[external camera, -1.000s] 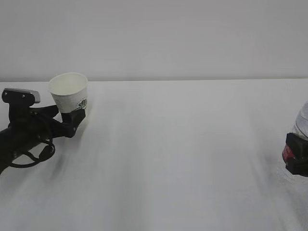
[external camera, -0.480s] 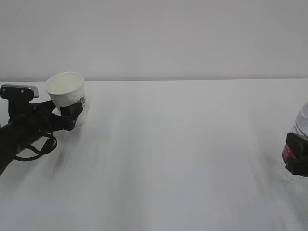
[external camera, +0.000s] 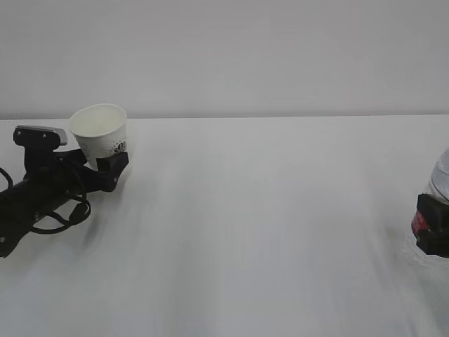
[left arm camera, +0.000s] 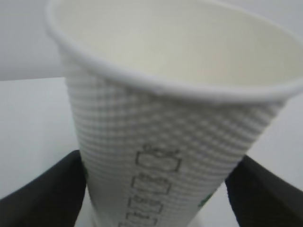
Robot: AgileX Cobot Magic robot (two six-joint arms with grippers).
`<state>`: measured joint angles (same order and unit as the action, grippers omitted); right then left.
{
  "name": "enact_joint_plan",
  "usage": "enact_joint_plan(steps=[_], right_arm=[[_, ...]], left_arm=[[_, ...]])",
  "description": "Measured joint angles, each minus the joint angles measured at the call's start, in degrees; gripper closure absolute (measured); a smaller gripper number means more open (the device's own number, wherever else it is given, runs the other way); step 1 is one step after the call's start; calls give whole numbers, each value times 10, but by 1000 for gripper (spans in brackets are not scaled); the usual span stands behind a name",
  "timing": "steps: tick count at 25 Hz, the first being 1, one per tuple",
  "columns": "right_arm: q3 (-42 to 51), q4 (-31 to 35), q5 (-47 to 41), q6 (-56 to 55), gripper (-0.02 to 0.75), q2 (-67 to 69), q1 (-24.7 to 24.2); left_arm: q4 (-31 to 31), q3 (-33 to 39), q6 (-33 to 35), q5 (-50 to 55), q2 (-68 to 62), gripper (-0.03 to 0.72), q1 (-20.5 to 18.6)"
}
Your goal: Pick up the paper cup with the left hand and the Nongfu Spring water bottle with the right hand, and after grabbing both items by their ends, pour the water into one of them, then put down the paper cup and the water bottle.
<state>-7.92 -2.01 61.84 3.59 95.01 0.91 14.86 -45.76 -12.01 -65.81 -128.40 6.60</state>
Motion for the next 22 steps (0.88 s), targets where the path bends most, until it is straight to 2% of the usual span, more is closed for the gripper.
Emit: enact_joint_plan(steps=[15,22], right_arm=[[0,0,0,0,353,0,0],[0,0,0,0,355,0,0]], left_arm=[[1,-15,0,0,-7,1,0],[-26,-15,0,0,-7,54,0]])
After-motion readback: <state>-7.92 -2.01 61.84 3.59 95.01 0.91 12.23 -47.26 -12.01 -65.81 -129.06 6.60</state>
